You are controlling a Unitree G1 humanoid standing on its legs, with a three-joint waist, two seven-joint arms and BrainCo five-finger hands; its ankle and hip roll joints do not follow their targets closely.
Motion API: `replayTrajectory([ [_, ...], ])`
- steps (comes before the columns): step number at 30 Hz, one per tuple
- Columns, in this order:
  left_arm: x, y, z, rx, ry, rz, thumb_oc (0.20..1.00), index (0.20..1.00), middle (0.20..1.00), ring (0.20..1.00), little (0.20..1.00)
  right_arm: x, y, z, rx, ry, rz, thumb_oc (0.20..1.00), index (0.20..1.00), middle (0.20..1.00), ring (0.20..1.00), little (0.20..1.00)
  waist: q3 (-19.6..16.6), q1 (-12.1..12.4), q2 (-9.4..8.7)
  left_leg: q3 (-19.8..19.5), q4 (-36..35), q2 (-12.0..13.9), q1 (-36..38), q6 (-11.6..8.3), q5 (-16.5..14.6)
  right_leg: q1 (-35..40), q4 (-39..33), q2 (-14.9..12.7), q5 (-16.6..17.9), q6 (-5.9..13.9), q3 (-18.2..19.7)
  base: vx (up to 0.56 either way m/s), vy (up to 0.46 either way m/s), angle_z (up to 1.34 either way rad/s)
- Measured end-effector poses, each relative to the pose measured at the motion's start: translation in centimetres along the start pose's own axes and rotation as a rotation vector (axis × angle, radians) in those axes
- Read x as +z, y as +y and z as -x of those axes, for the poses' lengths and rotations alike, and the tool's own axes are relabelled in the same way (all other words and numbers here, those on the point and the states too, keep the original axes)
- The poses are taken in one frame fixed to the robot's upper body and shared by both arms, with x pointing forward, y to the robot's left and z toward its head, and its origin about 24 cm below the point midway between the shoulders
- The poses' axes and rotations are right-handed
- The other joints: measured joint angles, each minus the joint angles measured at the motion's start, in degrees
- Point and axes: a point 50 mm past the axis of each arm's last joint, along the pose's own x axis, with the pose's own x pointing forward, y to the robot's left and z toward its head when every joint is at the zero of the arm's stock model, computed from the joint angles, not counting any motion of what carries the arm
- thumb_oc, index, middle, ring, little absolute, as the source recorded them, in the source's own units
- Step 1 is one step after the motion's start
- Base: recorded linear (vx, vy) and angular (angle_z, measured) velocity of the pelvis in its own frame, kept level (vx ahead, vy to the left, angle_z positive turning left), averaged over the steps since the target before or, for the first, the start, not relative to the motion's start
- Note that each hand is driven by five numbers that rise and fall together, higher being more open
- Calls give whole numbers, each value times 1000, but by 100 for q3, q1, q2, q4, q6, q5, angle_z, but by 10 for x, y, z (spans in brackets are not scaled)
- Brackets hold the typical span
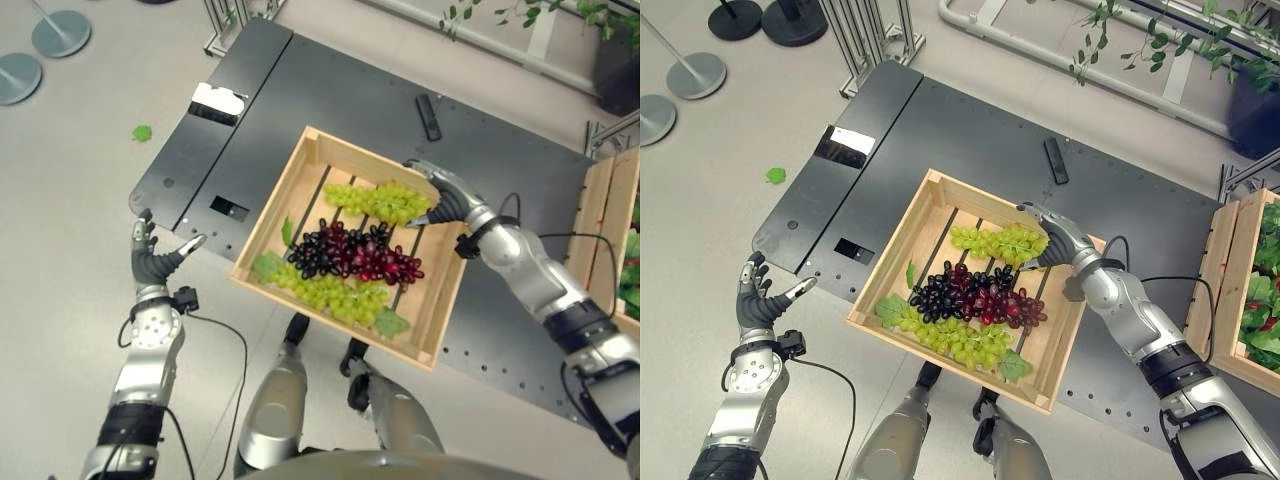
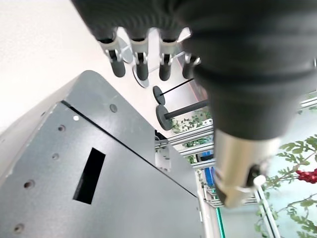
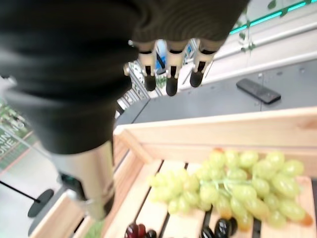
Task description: Pick up the fruits from the basket on one side to the basket on the other side
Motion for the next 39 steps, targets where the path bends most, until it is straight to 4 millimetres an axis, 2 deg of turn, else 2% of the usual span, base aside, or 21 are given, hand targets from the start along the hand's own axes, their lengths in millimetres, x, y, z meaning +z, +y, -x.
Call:
replayTrajectory([
  [3,3,-1,-2,15,-10,5,1000,1000,1000,1000,1000,1,3,-2,8,0,4,1000,1000,1000,1000,1000,69,3,-29,8,37,5,-71,0,0,-82,40,3,1,-1,4,-14,4,0],
  [8,4,-2,-3,25,-13,8,1000,1000,1000,1000,1000,5,20,-2,55,0,-17,1000,1000,1000,1000,1000,189,-12,-164,33,39,22,-73,-4,-2,-98,46,15,2,-2,15,-6,4,-2],
  [19,8,-4,-7,38,-26,17,1000,1000,1000,1000,1000,12,37,-4,110,-17,-17,1000,1000,1000,1000,1000,193,-5,-170,76,35,21,-64,-3,-2,-102,34,13,31,-39,52,-2,4,-1],
  [28,9,-9,-6,24,-27,15,1000,1000,1000,1000,1000,5,58,-5,192,38,-29,1000,1000,1000,1000,1000,194,-5,-170,99,66,24,-157,-4,-3,-184,40,26,27,-32,99,-1,1,0],
  [33,9,-12,-6,19,-26,15,1000,1000,1000,1000,1000,11,66,-10,199,45,-51,1000,1000,1000,1000,1000,235,-3,-229,108,81,28,-228,-7,-5,-265,41,34,60,-79,108,0,0,0],
  [39,11,-13,-8,20,-34,19,1000,1000,1000,1000,1000,13,66,-12,201,44,-21,1000,1000,1000,1000,1000,259,7,-237,128,83,25,-226,-7,-5,-268,41,32,74,-87,133,0,0,0],
])
